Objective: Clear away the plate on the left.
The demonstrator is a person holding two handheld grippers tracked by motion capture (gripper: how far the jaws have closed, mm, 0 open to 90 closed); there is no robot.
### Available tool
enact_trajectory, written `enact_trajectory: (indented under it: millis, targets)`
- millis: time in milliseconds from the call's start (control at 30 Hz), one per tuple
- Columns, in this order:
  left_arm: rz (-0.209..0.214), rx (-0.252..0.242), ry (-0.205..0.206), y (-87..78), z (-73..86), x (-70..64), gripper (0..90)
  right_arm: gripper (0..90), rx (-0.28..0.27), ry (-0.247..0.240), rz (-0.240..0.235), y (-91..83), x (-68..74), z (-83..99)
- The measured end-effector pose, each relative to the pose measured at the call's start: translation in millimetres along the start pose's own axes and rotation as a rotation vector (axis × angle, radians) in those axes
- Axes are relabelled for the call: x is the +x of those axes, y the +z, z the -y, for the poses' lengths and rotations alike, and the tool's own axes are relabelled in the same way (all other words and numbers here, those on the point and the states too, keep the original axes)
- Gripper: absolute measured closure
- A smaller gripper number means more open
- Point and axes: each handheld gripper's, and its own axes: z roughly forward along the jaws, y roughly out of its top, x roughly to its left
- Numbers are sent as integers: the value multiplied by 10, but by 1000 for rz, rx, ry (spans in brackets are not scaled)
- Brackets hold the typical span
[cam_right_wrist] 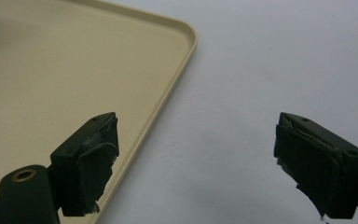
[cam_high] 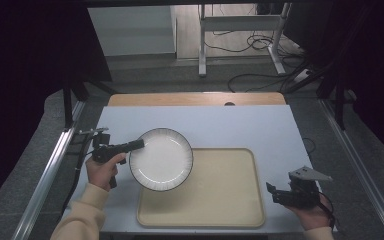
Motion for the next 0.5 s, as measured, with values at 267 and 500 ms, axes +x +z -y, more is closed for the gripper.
enact_trajectory:
  millis: [267,500]
  targets:
    - [22,18,-11,114,27,-26,811,145,2,0,-1,6,6,-1]
    - [35,29,5,214,21,-103,811,145,5,1,-2,9,10,1]
